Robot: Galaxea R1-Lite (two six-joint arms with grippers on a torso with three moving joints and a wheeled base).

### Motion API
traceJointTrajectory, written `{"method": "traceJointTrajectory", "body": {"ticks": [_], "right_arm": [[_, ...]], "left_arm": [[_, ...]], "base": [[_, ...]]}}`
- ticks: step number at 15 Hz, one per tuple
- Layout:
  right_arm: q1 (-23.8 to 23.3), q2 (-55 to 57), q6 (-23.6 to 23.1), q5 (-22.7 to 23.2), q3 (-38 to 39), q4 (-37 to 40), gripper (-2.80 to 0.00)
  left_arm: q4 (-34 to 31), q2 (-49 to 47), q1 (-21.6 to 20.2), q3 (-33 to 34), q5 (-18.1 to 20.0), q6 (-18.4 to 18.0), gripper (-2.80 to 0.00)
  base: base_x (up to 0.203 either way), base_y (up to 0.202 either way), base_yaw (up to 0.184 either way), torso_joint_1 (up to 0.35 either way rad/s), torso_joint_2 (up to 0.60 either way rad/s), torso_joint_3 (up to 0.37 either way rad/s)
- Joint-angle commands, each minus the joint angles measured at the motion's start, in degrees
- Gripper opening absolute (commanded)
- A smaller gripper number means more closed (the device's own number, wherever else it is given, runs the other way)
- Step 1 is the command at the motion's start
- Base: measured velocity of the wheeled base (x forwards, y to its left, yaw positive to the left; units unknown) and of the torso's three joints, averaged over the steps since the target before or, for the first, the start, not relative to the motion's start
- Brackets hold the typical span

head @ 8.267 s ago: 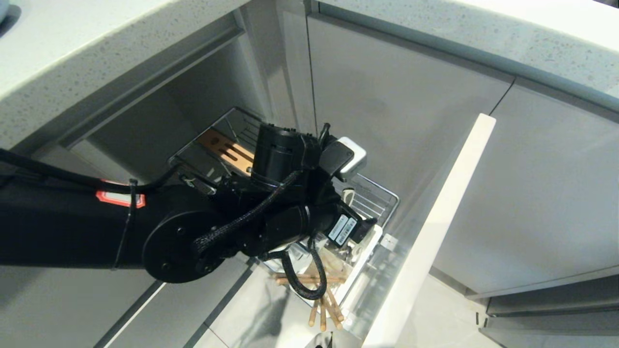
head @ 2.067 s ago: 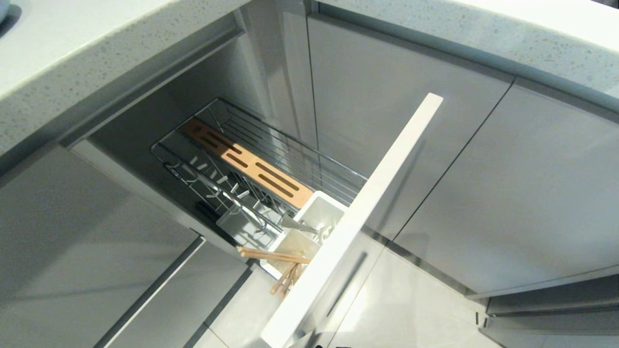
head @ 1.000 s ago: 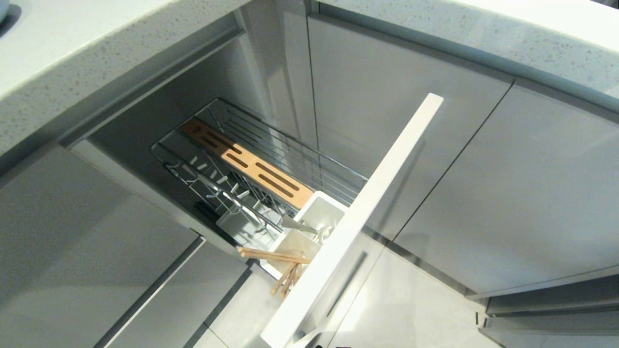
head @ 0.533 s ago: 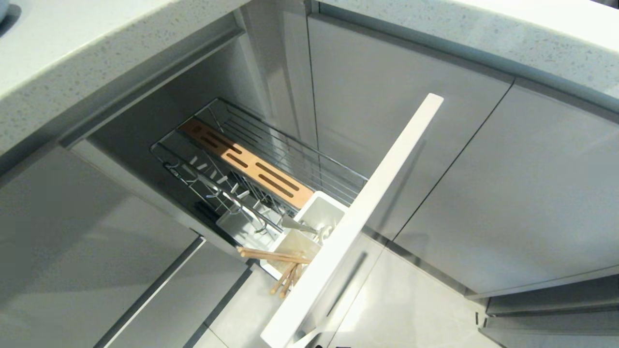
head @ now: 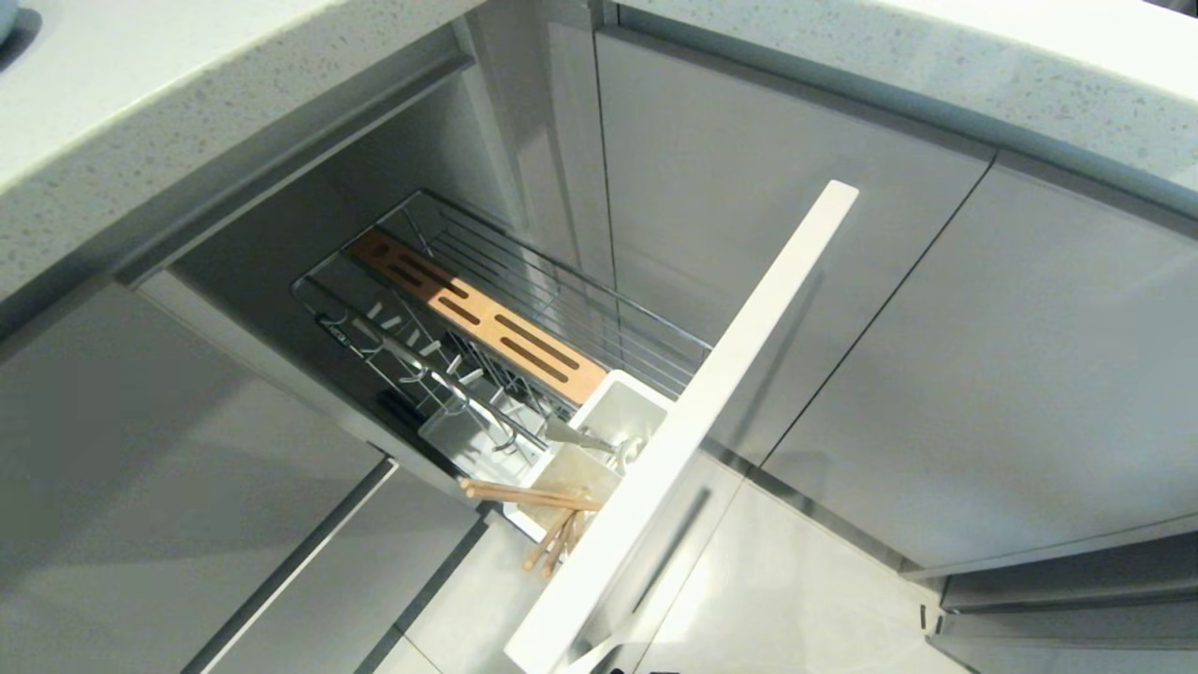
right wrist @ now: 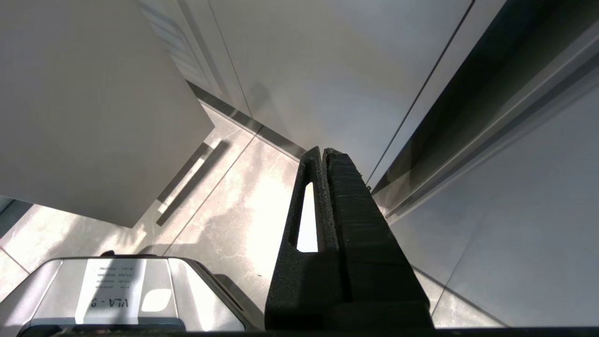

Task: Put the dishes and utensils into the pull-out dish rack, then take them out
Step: Take the fork out of the cupboard, then take the chopsticks out of the cupboard

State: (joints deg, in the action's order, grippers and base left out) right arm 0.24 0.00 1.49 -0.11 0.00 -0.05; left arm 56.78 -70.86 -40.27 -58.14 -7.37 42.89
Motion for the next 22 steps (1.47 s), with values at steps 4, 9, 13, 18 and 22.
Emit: {"method": "traceJointTrajectory", "body": {"ticks": [4, 9, 13, 18, 22], "right_arm": [[0.02, 0.0, 0.01, 0.02, 0.09, -0.04, -2.8], [0.02, 0.0, 0.01, -0.06, 0.09, -0.04, -2.8], [0.02, 0.0, 0.01, 0.0, 0.06, -0.04, -2.8], [0.02, 0.0, 0.01, -0.05, 0.01, -0.03, -2.8], [0.02, 0.0, 0.01, 0.0, 0.09, -0.04, -2.8]], "left_arm": [[-3.78, 0.55, 0.27, -0.57, 3.94, 1.58, -2.8], [-3.78, 0.46, 0.19, -0.66, 3.94, 1.67, -2.8], [-3.95, 0.28, 0.28, -0.55, 4.68, 1.58, -2.8], [-5.98, 0.09, 0.41, -0.92, 6.59, 2.25, -2.8], [-6.66, -1.6, 0.8, -2.36, 7.87, 2.63, -2.8]], "base": [[0.0, 0.0, 0.0, 0.0, 0.0, 0.0], [0.0, 0.0, 0.0, 0.0, 0.0, 0.0], [0.0, 0.0, 0.0, 0.0, 0.0, 0.0], [0.0, 0.0, 0.0, 0.0, 0.0, 0.0], [0.0, 0.0, 0.0, 0.0, 0.0, 0.0]]}}
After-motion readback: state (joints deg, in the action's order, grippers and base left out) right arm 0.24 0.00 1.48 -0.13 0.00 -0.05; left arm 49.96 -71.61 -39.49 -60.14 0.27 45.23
